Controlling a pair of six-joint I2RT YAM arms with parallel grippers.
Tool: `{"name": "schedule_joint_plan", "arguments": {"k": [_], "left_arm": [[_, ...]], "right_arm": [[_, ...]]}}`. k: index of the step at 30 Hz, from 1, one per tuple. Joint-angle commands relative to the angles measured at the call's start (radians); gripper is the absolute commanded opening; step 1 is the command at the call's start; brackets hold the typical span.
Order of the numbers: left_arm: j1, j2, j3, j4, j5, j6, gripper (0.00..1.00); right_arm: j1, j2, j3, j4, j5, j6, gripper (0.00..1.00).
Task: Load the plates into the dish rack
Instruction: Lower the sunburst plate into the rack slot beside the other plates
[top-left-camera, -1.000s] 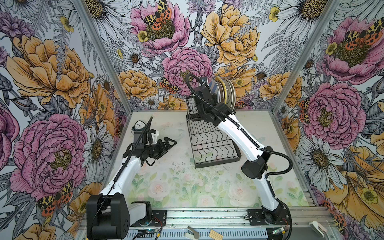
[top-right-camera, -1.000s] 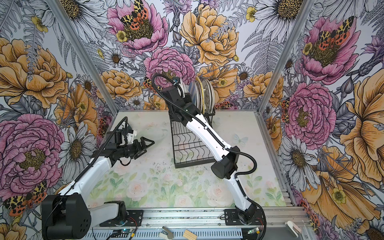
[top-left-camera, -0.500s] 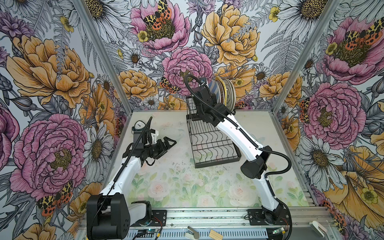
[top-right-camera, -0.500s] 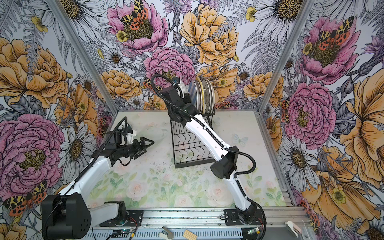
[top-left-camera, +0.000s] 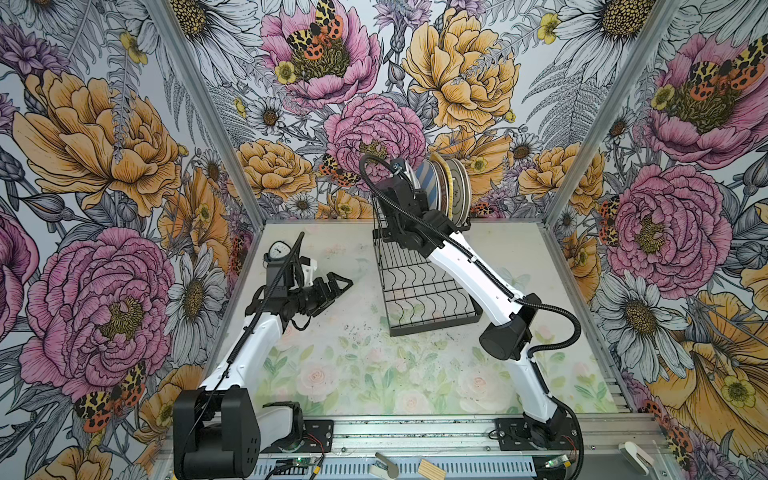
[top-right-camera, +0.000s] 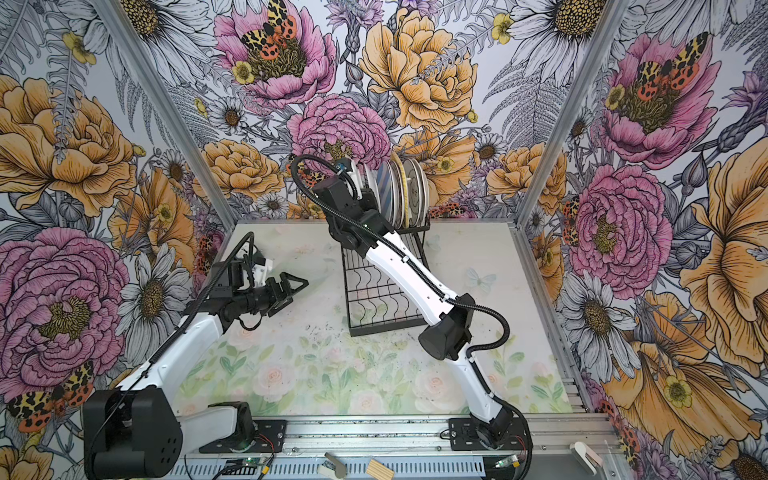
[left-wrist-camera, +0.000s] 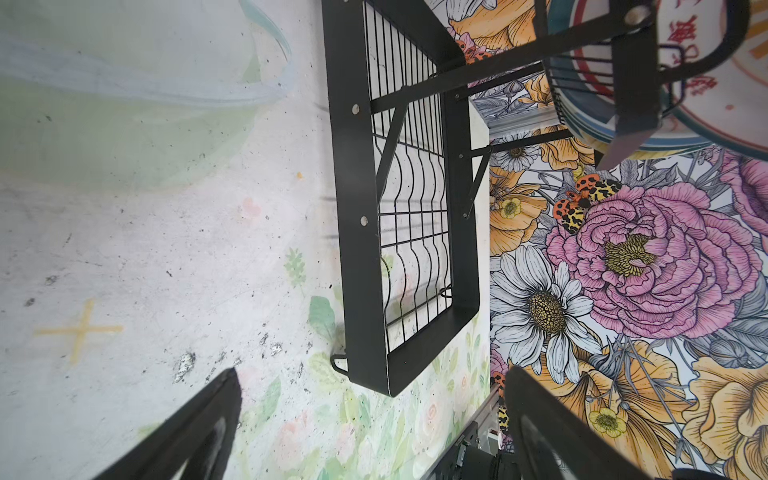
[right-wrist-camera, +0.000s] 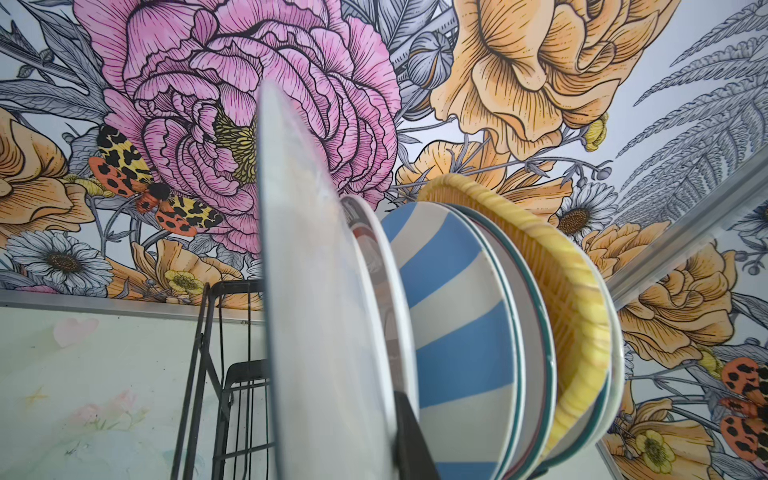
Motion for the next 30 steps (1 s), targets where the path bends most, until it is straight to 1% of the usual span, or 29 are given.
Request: {"name": "schedule_joint_plan", "arguments": {"k": [1, 8, 15, 22, 23, 30], "left_arm": [[0.008, 0.010, 0.006, 0.033, -0.008, 0.025, 0.99], [0.019, 0.007, 0.000, 0.033, 0.001, 0.026, 0.99], [0.032, 0.005, -0.003, 0.034, 0.007, 0.029, 0.99], [0.038, 0.021, 0.007, 0.034, 0.012, 0.035, 0.99], [0.038, 0.023, 0.009, 0.034, 0.010, 0.034, 0.99], [0.043, 0.037, 0.016, 0.041, 0.013, 0.034, 0.99]], "right_arm": [[0.013, -0.019, 0.042, 0.048, 0.023, -0.010, 0.00], [0.006, -0.002, 0.043, 0.059, 0.039, -0.033, 0.00], [-0.018, 0.016, 0.042, 0.065, 0.035, -0.039, 0.00], [-0.017, 0.032, 0.042, 0.067, 0.029, -0.041, 0.00], [-0.043, 0.035, 0.041, 0.067, 0.029, -0.042, 0.00], [-0.053, 0.040, 0.042, 0.081, 0.027, -0.051, 0.00]]}}
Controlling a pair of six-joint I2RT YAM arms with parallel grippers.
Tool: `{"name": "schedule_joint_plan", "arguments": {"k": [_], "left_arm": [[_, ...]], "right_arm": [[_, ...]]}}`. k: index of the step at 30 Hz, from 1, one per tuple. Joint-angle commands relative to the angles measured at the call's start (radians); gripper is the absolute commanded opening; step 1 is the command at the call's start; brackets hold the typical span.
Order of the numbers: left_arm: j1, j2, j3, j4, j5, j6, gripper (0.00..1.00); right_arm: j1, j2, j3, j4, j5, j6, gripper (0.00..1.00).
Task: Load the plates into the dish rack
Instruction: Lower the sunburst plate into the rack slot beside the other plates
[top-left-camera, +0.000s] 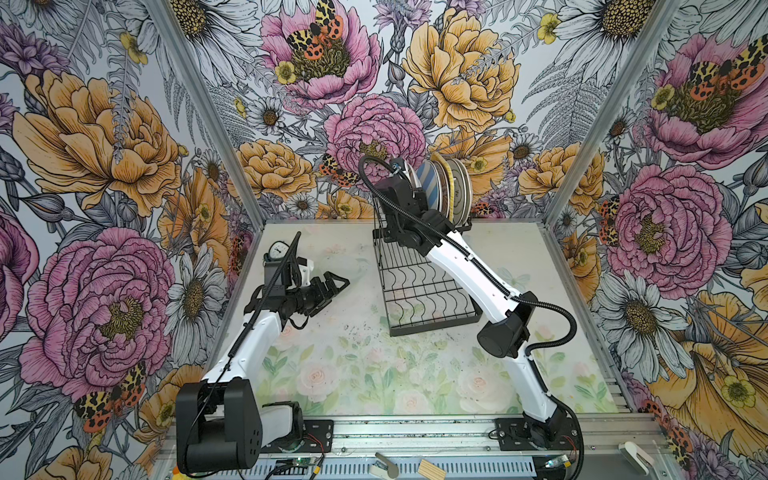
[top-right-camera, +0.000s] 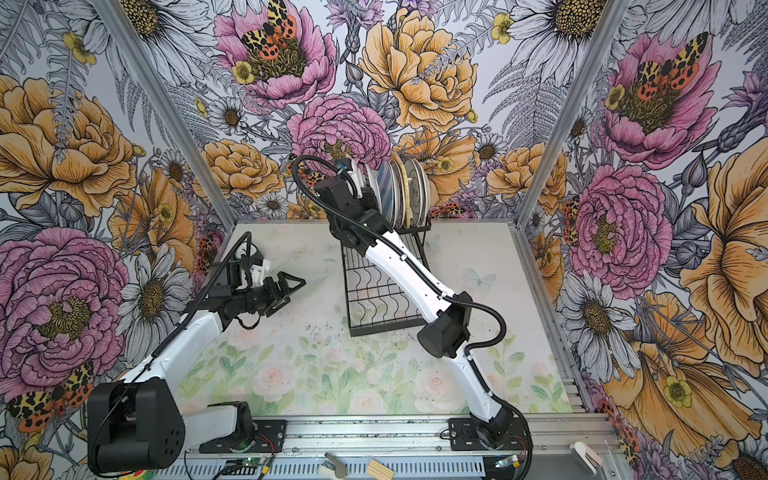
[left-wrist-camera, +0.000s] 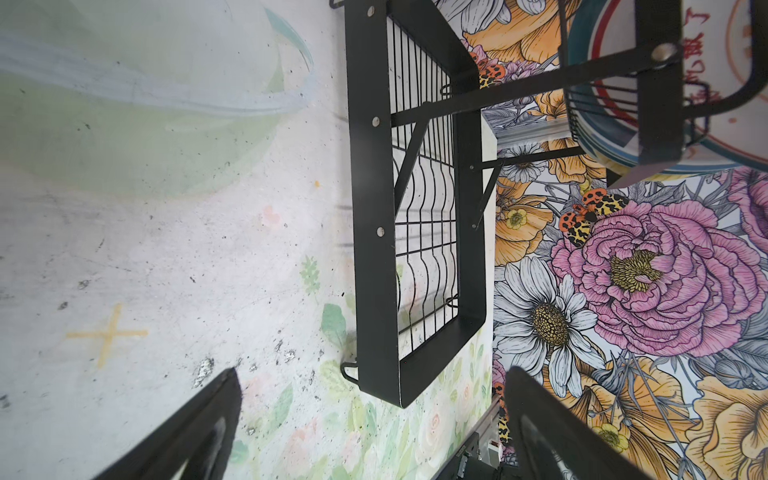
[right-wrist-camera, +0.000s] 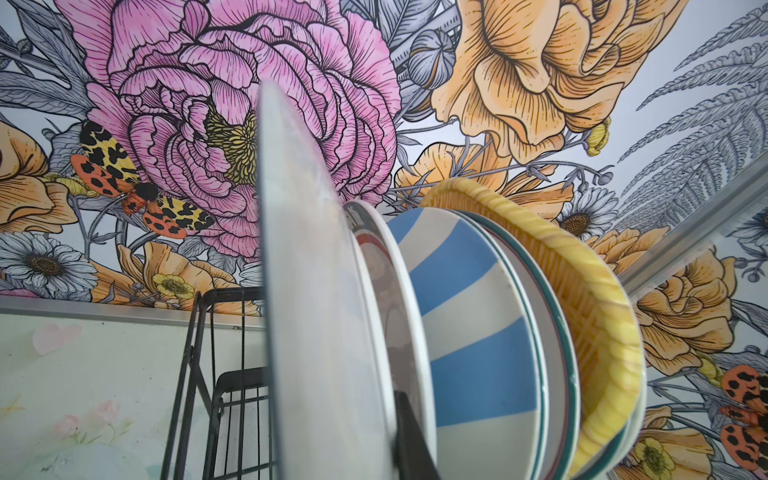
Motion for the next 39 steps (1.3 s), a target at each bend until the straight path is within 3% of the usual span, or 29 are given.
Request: {"name": "schedule_joint_plan", "arguments": {"k": [1, 13, 39], "left_arm": [[0.010, 0.008, 0.017, 0.030, 0.013, 0.032, 0.99], [0.015, 0.027, 0.029, 0.034, 0.022, 0.038, 0.99], [0.030, -0.009, -0.008, 0.036, 0.023, 0.034, 0.99]], "right_arm": [[-0.016, 0.012, 0.036, 0.045, 0.025, -0.021, 0.00], [-0.017, 0.018, 0.033, 0.050, -0.014, -0.035, 0.00], [0.002, 0.007, -0.033, 0.050, 0.015, -0.011, 0.00]]}}
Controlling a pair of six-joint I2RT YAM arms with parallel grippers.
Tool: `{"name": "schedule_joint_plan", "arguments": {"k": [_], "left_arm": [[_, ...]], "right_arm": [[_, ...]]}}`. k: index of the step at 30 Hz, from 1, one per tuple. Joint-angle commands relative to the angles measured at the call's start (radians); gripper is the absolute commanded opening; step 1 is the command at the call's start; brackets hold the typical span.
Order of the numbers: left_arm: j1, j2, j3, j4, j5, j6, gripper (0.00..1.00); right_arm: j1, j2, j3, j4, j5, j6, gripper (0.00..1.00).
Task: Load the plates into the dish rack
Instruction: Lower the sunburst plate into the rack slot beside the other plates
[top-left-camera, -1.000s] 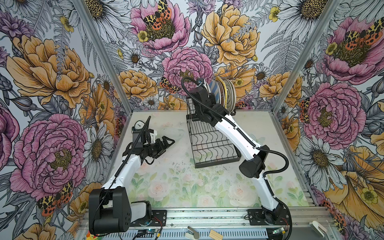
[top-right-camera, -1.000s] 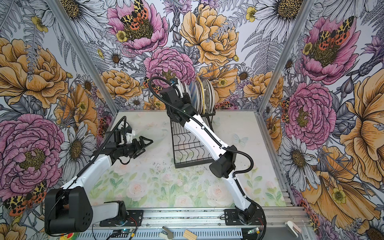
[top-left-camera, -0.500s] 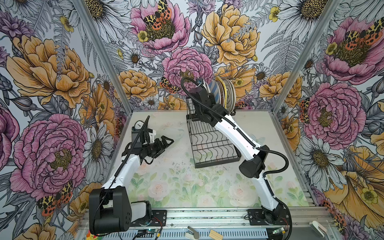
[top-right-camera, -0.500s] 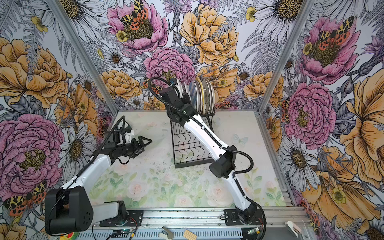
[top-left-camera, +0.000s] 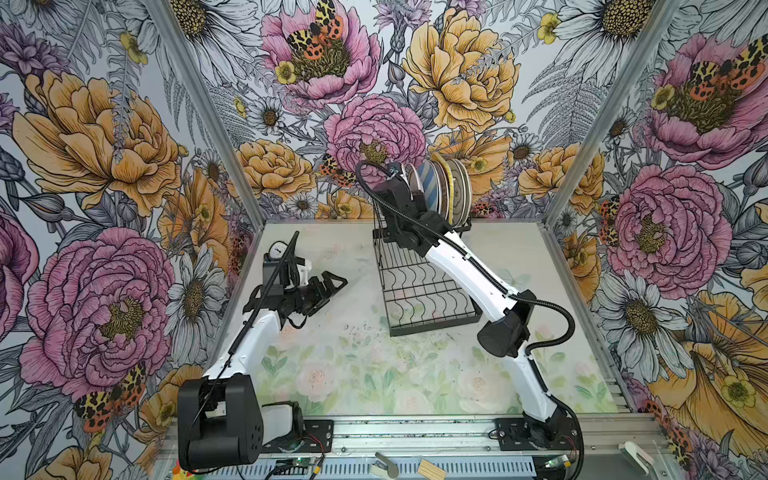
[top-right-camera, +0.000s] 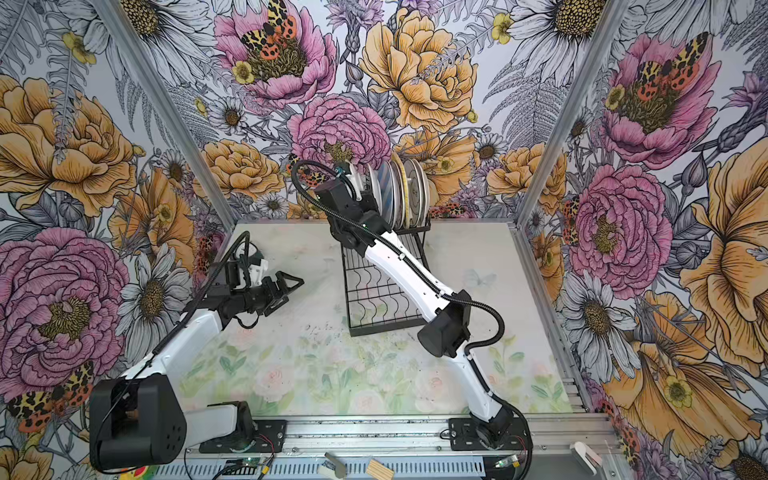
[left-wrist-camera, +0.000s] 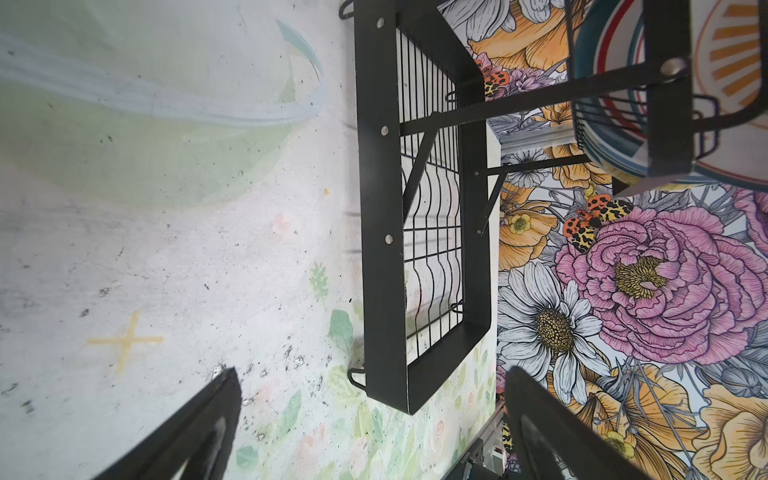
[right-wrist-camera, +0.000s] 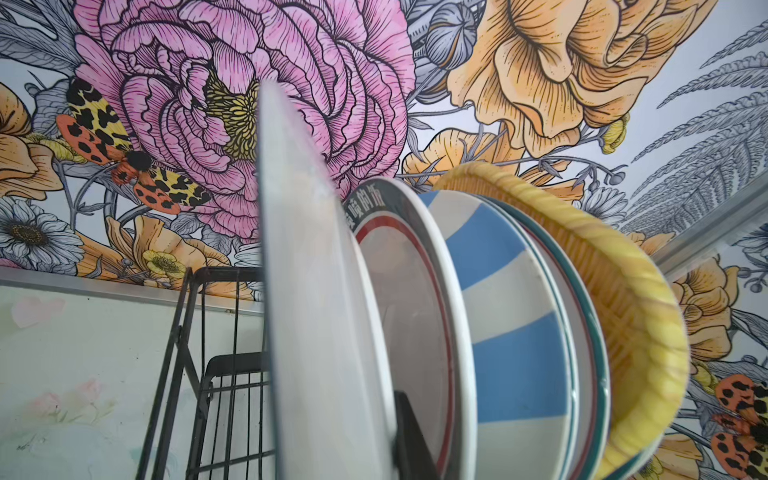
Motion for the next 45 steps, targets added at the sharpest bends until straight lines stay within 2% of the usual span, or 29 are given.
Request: {"name": "schedule_joint_plan", "arguments": {"k": [1, 22, 29, 39, 45], "left_arm": [[0.011, -0.020, -0.010, 0.029, 0.022, 0.019, 0.98], [0.014, -0.007, -0.001, 0.034, 0.019, 0.017, 0.99], [0.016, -0.008, 0.000, 0.034, 0.016, 0.014, 0.99], [0.016, -0.019, 0.009, 0.033, 0.012, 0.009, 0.99], [0.017, -0.044, 0.007, 0.033, -0.003, 0.005, 0.99]], "right_arm": [[-0.006, 0.008, 0.008, 0.045, 0.029, 0.018, 0.00], [-0.049, 0.045, 0.009, 0.045, -0.046, 0.069, 0.00], [-0.050, 0.031, 0.007, 0.044, -0.061, 0.070, 0.19], [-0.028, -0.048, -0.035, 0.043, -0.071, 0.065, 0.32], [-0.005, -0.156, -0.136, 0.043, -0.086, 0.079, 0.44]]}}
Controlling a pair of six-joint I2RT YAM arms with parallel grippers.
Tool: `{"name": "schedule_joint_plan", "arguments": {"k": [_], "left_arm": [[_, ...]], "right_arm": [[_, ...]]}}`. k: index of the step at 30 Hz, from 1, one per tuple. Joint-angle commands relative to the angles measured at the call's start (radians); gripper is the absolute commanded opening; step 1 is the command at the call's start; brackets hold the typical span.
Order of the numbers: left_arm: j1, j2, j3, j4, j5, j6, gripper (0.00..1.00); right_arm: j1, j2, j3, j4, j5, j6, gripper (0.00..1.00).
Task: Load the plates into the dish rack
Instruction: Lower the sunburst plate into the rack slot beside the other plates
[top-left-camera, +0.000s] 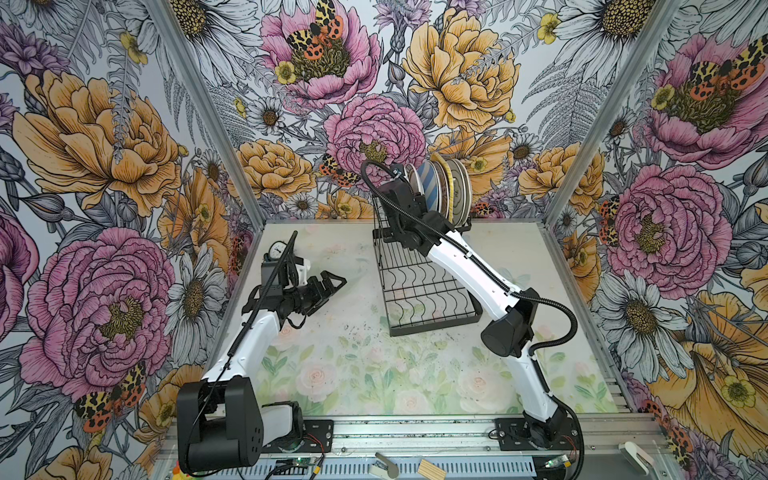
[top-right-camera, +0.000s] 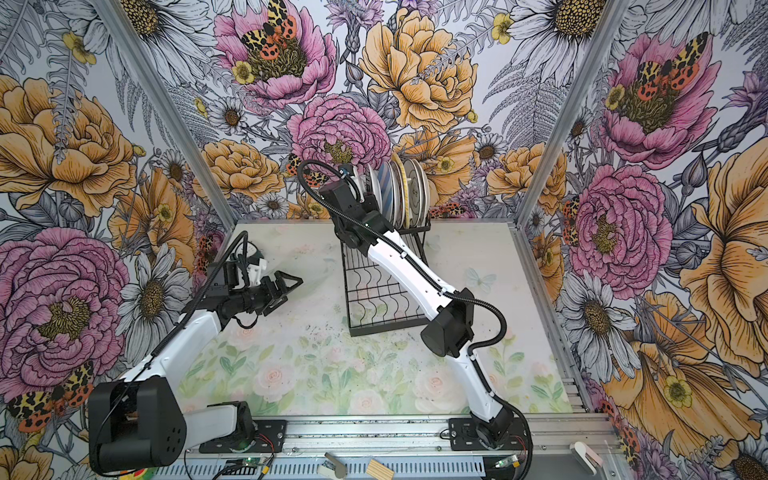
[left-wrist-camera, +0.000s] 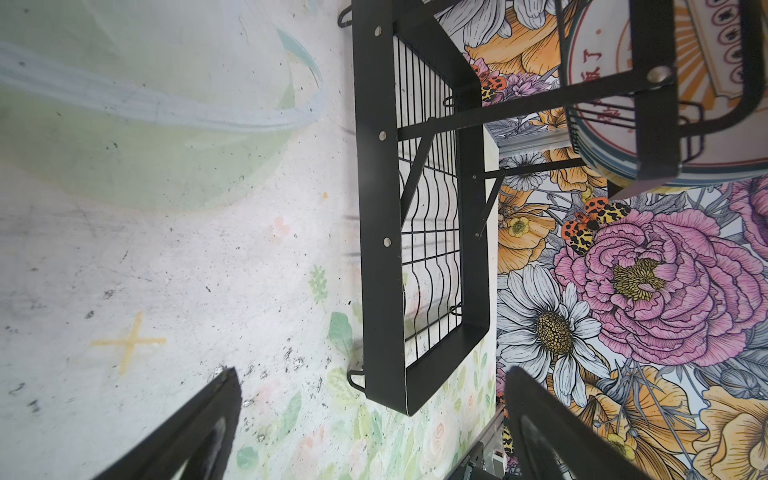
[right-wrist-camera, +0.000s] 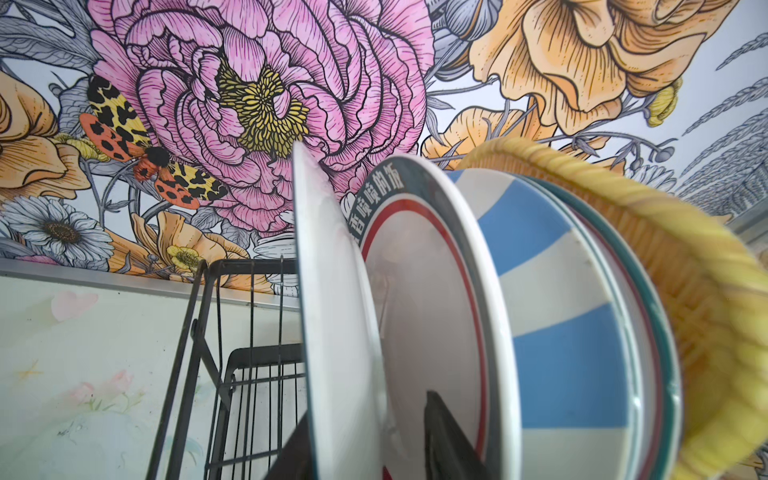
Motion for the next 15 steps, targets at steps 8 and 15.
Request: {"name": "schedule_joint_plan", "arguments": {"k": [8, 15], "left_arm": [[0.010, -0.093, -0.004, 0.033, -0.046, 0.002, 0.99], [0.011, -0.159, -0.011, 0.033, -0.119, 0.018, 0.99]], "right_arm": [[0.023, -0.311, -0.306, 0.022, -0.116, 0.098, 0.57], [0.023, -0.514, -0.574, 0.028, -0.243, 0.138, 0.66]]}}
